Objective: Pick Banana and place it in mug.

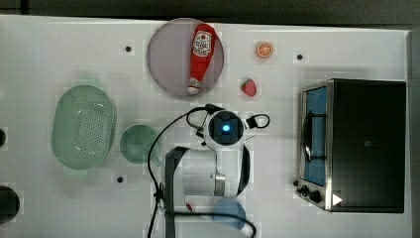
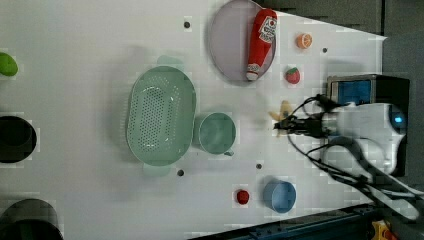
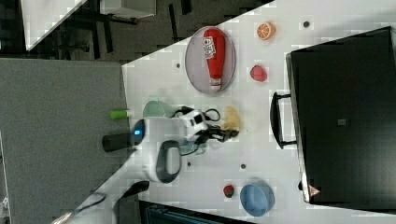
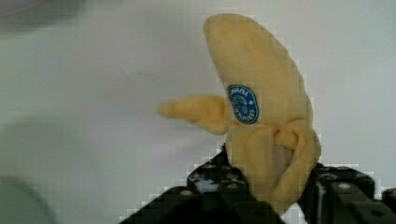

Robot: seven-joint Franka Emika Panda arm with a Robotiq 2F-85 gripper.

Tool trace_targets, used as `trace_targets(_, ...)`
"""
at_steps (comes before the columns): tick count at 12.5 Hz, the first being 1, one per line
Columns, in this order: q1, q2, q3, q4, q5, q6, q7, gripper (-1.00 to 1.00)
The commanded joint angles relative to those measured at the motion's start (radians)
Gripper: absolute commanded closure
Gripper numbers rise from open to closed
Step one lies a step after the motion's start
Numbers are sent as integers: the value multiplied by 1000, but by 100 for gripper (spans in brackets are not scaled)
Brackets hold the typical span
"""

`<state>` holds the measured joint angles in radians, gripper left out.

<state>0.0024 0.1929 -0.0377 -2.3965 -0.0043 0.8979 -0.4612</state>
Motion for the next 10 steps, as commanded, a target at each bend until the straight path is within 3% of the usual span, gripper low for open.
trace_targets(1,-1,-263,16,169,-1,-366,-28,37)
trace_targets(4,19,-378,75,257,-1,-507,-7,37)
trace_targets(7,50,-395,230,255,113,-586,281,37)
trace_targets(10,55,-330,377,254,122,-542,594,37)
